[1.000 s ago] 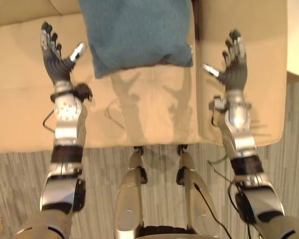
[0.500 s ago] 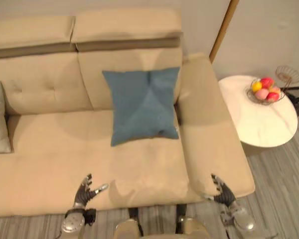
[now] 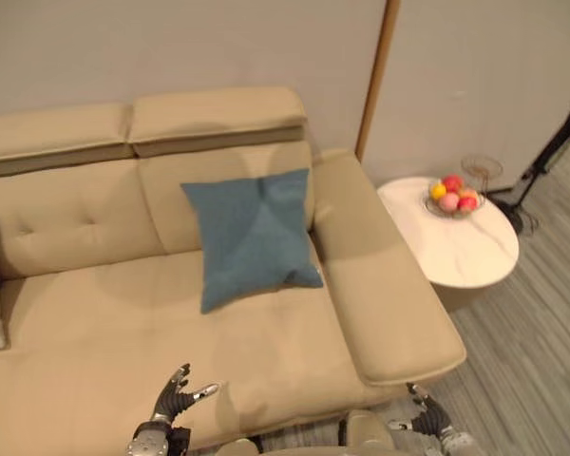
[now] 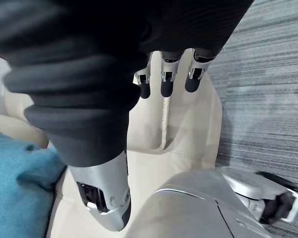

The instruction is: Pick up cushions and gather them together orderly.

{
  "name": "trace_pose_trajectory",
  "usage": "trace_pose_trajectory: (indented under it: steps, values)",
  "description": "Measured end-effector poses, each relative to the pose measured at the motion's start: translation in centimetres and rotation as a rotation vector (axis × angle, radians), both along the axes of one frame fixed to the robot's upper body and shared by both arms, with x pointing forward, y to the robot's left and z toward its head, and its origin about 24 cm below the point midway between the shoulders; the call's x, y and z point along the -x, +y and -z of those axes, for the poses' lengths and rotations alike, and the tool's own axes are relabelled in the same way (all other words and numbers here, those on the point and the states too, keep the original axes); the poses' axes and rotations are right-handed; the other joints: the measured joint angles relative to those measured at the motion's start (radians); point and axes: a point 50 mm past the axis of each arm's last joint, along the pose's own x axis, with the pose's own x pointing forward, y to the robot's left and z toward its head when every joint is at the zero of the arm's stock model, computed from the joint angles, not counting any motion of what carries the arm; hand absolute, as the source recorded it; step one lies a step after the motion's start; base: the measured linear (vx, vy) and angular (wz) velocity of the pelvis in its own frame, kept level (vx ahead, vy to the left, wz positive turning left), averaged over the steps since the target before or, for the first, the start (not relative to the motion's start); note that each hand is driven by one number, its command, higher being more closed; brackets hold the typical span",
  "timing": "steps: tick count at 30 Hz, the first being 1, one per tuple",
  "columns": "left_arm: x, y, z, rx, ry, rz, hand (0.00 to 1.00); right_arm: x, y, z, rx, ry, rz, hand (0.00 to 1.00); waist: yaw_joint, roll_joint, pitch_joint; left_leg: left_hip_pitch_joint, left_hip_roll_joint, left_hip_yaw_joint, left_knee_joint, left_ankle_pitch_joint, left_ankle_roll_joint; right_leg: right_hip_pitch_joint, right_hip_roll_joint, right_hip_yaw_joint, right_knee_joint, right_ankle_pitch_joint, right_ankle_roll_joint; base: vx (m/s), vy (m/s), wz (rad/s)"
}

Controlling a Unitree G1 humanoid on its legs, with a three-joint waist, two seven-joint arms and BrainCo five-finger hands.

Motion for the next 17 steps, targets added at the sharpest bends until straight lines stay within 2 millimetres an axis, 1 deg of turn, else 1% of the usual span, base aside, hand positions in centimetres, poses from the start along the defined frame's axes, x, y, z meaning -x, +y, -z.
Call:
trace_pose_trajectory:
  steps: [1,2,3,4,5,6,7,8,9,10,11,12,13,14,15,17]
  values:
    - [-0.1,-0.1,-0.3,-0.005,-0.018,-0.003,0.00,-0.3,0.0,-0.1,0.001,-0.009,0.000,0.00,0.010,-0.020,-0.004,-0.033,-0.008,-0.010,0.018,0.016,-0.007,0.041,0.001,-0.003,-0.089,-0.037,-0.012,-0.20,-0.229,0.15]
    - [-0.9,-0.6,-0.4,0.008,-0.041,0.002,0.00,-1.6,-0.3,-0.6,0.012,-0.048,0.005,0.00,0.038,-0.019,-0.010,-0.114,0.013,-0.009,0.055,0.034,-0.024,0.046,0.033,-0.022,-0.236,-0.096,-0.066,-0.25,-0.224,-0.13]
    - [-1.1,-0.8,-0.5,0.014,-0.047,0.004,0.00,-2.7,-0.4,-1.0,0.019,-0.079,0.007,0.00,0.049,-0.002,-0.001,-0.148,0.032,-0.010,0.062,0.044,-0.034,0.047,0.055,-0.032,-0.304,-0.105,-0.083,-0.26,-0.185,-0.43]
    - [-1.5,-1.1,-0.5,0.030,-0.058,-0.001,0.00,-4.6,-0.8,-1.8,0.031,-0.134,0.010,0.00,0.061,0.040,0.030,-0.189,0.071,-0.017,0.063,0.063,-0.050,0.057,0.098,-0.048,-0.400,-0.094,-0.150,-0.40,-0.143,-0.17]
    - [-1.6,-1.5,-0.4,0.048,-0.060,-0.006,0.00,-5.3,-1.5,-2.3,0.041,-0.157,0.032,0.00,0.050,0.088,0.062,-0.194,0.108,-0.036,0.019,0.075,-0.074,0.063,0.140,-0.078,-0.440,-0.046,-0.172,-0.41,-0.131,-0.01]
    - [-1.7,-1.5,-0.5,0.049,-0.064,-0.009,0.00,-5.3,-1.6,-2.3,0.038,-0.155,0.041,0.00,0.049,0.089,0.062,-0.184,0.108,-0.036,-0.010,0.051,-0.107,0.061,0.141,-0.083,-0.450,-0.035,-0.183,-0.39,-0.092,0.35]
    - [-1.9,-1.4,-0.6,0.051,-0.074,-0.017,0.00,-5.2,-1.7,-2.4,0.032,-0.162,0.057,0.00,0.049,0.066,0.068,-0.178,0.097,-0.026,-0.017,0.029,-0.123,0.059,0.130,-0.088,-0.478,-0.021,-0.198,-0.30,-0.059,0.29]
    - [-1.9,-1.4,-0.6,0.051,-0.076,-0.016,0.00,-5.2,-2.0,-2.5,0.034,-0.173,0.087,0.00,0.049,0.054,0.070,-0.195,0.084,-0.021,0.089,0.009,-0.084,0.042,0.107,-0.093,-0.482,-0.013,-0.223,-0.27,-0.053,0.26]
    - [-1.8,-1.4,-0.6,0.052,-0.074,-0.017,0.00,-5.2,-2.1,-2.5,0.030,-0.177,0.100,0.00,0.048,0.051,0.069,-0.201,0.075,-0.019,0.151,-0.007,-0.060,0.034,0.099,-0.094,-0.485,-0.005,-0.228,-0.30,-0.058,0.07]
    - [-1.7,-1.4,-0.5,0.052,-0.071,-0.019,0.00,-5.2,-2.4,-2.6,0.031,-0.180,0.118,0.00,0.049,0.051,0.069,-0.203,0.073,-0.002,0.257,-0.043,-0.020,0.026,0.093,-0.092,-0.501,0.015,-0.229,-0.17,-0.003,-0.02]
    - [-1.6,-1.3,-0.5,0.050,-0.068,-0.024,0.00,-4.9,-2.4,-2.5,0.029,-0.172,0.121,0.00,0.048,0.052,0.069,-0.184,0.075,0.000,0.338,-0.099,-0.004,0.024,0.092,-0.088,-0.526,0.040,-0.220,-0.14,0.013,-0.03]
    - [-1.5,-1.3,-0.5,0.051,-0.067,-0.024,0.00,-4.7,-2.4,-2.4,0.027,-0.168,0.122,0.00,0.049,0.052,0.069,-0.167,0.075,0.000,0.350,-0.121,-0.005,0.023,0.092,-0.086,-0.536,0.050,-0.217,-0.09,0.047,-0.02]
    - [-1.4,-1.3,-0.4,0.052,-0.063,-0.024,0.00,-4.5,-2.3,-2.3,0.025,-0.162,0.124,0.00,0.049,0.052,0.069,-0.123,0.075,0.001,0.336,-0.146,-0.013,0.023,0.093,-0.083,-0.555,0.064,-0.204,-0.08,0.075,0.01]
    - [-1.4,-1.2,-0.5,0.052,-0.064,-0.027,0.00,-4.3,-2.3,-2.2,0.024,-0.158,0.127,0.00,0.049,0.058,0.065,-0.070,0.068,0.000,0.262,-0.159,-0.032,0.021,0.095,-0.083,-0.573,0.089,-0.189,-0.10,0.117,-0.03]
    - [-1.4,-1.1,-0.5,0.050,-0.066,-0.031,0.00,-4.1,-2.3,-2.1,0.023,-0.150,0.130,0.00,0.049,0.068,0.059,-0.048,0.059,0.001,0.213,-0.162,-0.038,0.022,0.100,-0.080,-0.588,0.101,-0.179,-0.08,0.114,-0.05]
    - [-1.6,-1.0,-0.6,0.048,-0.072,-0.037,0.00,-4.0,-2.2,-2.0,0.017,-0.151,0.137,0.00,0.048,0.069,0.055,-0.007,0.052,0.001,0.105,-0.167,-0.045,0.037,0.106,-0.084,-0.642,0.143,-0.166,-0.04,0.082,-0.03]
